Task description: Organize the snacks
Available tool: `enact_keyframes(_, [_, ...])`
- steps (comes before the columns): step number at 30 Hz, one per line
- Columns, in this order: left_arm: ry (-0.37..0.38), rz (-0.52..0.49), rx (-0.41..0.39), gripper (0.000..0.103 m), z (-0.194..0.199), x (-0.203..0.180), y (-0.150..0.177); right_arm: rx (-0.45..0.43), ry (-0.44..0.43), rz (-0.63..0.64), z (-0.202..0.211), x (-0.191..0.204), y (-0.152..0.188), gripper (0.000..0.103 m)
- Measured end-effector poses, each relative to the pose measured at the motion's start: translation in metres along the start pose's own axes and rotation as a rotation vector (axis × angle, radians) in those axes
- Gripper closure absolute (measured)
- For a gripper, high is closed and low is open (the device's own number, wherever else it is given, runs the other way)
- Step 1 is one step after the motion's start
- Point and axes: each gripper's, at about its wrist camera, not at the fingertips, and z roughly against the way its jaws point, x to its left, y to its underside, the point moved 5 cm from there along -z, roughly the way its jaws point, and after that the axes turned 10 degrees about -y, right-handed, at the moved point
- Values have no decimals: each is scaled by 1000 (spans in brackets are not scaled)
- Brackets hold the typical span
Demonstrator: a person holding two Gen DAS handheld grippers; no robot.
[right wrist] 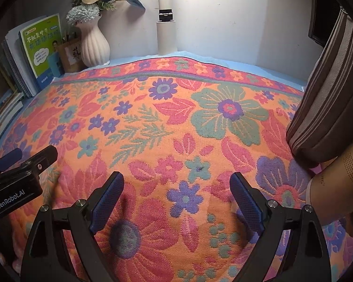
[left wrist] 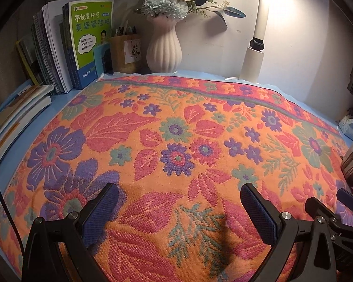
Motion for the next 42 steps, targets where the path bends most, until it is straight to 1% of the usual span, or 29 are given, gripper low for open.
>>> enact_keyframes(42, [4, -13, 14, 0, -3, -4, 1, 9, 5, 10, -3, 4, 1, 11])
